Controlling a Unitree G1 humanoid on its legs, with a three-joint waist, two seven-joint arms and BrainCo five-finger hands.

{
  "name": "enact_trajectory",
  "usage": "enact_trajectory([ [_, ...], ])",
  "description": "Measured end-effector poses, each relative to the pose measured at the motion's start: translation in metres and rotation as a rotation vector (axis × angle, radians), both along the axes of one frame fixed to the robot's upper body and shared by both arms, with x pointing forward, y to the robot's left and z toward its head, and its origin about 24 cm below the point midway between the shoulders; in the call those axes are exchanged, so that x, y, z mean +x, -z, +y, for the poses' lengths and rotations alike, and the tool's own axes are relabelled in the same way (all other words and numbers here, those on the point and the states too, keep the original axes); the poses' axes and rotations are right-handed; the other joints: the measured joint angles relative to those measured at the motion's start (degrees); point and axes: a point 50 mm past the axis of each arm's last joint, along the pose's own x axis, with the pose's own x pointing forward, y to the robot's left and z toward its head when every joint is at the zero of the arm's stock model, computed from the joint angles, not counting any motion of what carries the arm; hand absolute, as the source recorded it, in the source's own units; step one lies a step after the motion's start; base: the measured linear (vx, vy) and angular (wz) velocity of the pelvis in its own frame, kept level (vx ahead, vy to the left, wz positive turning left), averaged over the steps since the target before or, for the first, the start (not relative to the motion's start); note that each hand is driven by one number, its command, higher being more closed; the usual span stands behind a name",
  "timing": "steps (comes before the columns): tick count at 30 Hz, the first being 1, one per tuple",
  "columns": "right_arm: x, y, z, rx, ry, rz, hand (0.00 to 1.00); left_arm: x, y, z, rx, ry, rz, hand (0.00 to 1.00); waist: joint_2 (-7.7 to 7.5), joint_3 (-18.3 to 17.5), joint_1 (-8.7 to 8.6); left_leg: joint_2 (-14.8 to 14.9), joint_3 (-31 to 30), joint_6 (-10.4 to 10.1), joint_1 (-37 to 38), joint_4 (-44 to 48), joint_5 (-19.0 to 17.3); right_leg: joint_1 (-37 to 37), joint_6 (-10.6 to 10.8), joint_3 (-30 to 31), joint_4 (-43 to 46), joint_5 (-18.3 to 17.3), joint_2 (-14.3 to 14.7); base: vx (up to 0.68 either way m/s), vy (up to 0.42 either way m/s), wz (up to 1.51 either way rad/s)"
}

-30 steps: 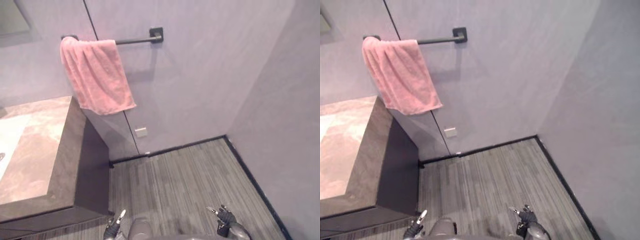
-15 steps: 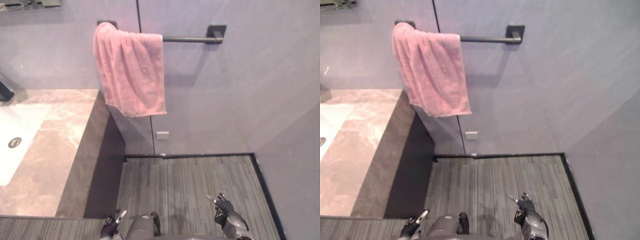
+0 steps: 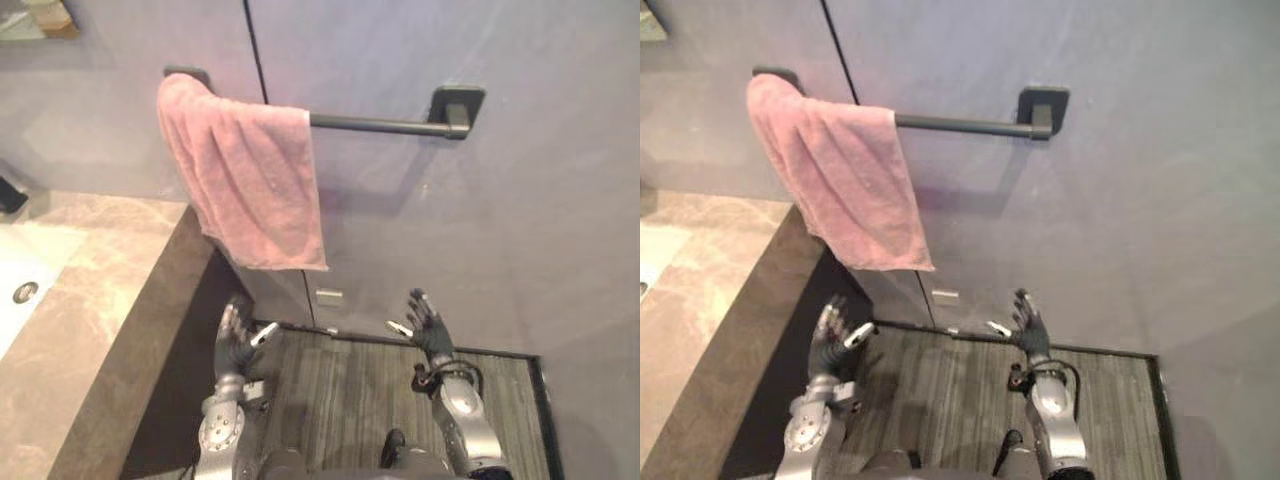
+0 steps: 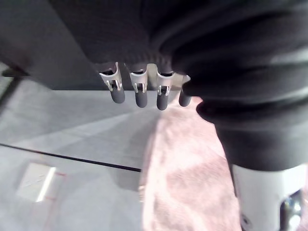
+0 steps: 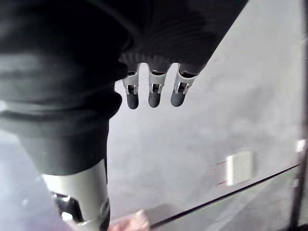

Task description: Organize washtable

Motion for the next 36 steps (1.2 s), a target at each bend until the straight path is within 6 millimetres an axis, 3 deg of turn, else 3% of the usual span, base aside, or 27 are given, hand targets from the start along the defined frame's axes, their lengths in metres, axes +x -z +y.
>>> enact_trajectory([
  [5,-0.004,-0.050,0.021,0.059,-0.104,-0.245,0.00,0.000,-0.070,0.003,0.239,-0.093,-0.268,0.00,-0.56,0.94,0.09,1.79,-4.17,-0.46,-3.13,11.17,0.35,6.43,-1.41,-5.11,1.03,-3.05,0.53,0.16,-0.100,0.62],
  [6,-0.004,-0.061,0.024,0.081,-0.113,-0.302,0.00,-0.003,-0.085,0.004,0.278,-0.118,-0.331,0.00,-1.16,1.15,0.15,1.79,-4.04,-1.19,-6.56,15.96,1.54,7.20,-1.39,-5.14,-0.42,-3.05,-0.34,0.14,0.035,0.49],
  [7,-0.003,-0.065,0.025,0.096,-0.114,-0.322,0.00,-0.004,-0.091,0.004,0.301,-0.129,-0.356,0.00,-1.93,1.68,0.18,1.82,-3.32,-0.42,-7.39,15.86,0.63,7.83,-1.37,-5.14,-1.05,-3.04,-0.63,0.07,0.088,0.42],
  [8,0.001,-0.070,0.028,0.125,-0.119,-0.343,0.00,-0.007,-0.101,0.006,0.330,-0.150,-0.398,0.00,-2.22,1.88,0.33,2.27,-2.27,0.51,-6.98,10.01,-0.22,8.38,-1.35,-4.96,-1.32,-3.03,-1.45,0.04,0.087,0.24],
  [9,0.003,-0.072,0.029,0.135,-0.125,-0.354,0.00,-0.010,-0.106,0.006,0.338,-0.163,-0.416,0.00,-1.93,1.70,0.30,2.87,-2.19,0.73,-5.49,2.91,1.43,8.46,-1.30,-4.93,-1.17,-3.01,-1.53,0.09,0.216,0.02],
  [10,0.006,-0.074,0.033,0.146,-0.140,-0.361,0.00,-0.013,-0.111,0.007,0.355,-0.197,-0.438,0.00,-1.88,1.34,0.85,2.89,-2.16,-1.97,-3.98,-1.34,5.03,8.61,0.63,-3.81,-1.11,-3.45,-1.75,0.07,0.181,-0.14],
  [14,0.014,-0.082,0.044,0.184,-0.151,-0.385,0.00,-0.017,-0.116,0.013,0.379,-0.263,-0.455,0.00,-5.06,-0.31,1.45,-0.26,-0.96,-0.97,-2.80,-4.05,5.74,11.76,3.91,-2.35,-10.01,0.49,-2.53,0.08,0.155,-0.06],
  [20,0.026,-0.084,0.036,0.105,-0.095,-0.386,0.00,-0.026,-0.114,0.041,0.453,-0.385,-0.390,0.00,-3.67,-2.73,1.31,-2.03,-0.62,-0.28,0.75,-11.74,8.99,14.08,4.09,-1.81,-15.93,5.80,-2.54,0.01,0.057,0.03],
  [27,0.027,-0.078,0.038,0.086,-0.113,-0.338,0.00,-0.033,-0.102,0.066,0.474,-0.423,-0.263,0.00,-3.37,-4.28,1.17,-2.12,2.15,-0.12,4.20,-17.10,11.47,14.50,4.17,0.43,-18.37,7.56,-2.47,-0.02,0.017,-0.17],
  [30,0.026,-0.076,0.044,0.087,-0.144,-0.316,0.00,-0.033,-0.086,0.082,0.442,-0.431,-0.173,0.00,-3.28,-4.46,0.72,-2.28,3.64,-0.16,4.96,-17.95,12.03,14.45,4.63,1.35,-19.34,7.95,-2.46,-0.07,0.007,-0.23],
  [33,0.025,-0.075,0.050,0.093,-0.174,-0.312,0.00,-0.018,-0.070,0.103,0.407,-0.433,-0.106,0.00,-2.81,-5.14,0.10,-2.34,4.10,-0.36,5.92,-20.93,13.83,14.23,4.79,1.58,-20.08,8.05,-2.36,-0.08,-0.005,-0.07],
  [36,0.022,-0.076,0.059,0.114,-0.222,-0.313,0.00,-0.002,-0.077,0.115,0.347,-0.482,-0.161,0.00,-2.40,-5.50,-0.11,-2.06,4.68,-0.69,5.38,-23.27,15.25,13.14,5.02,1.91,-20.61,8.19,-2.12,-0.12,-0.002,-0.08],
])
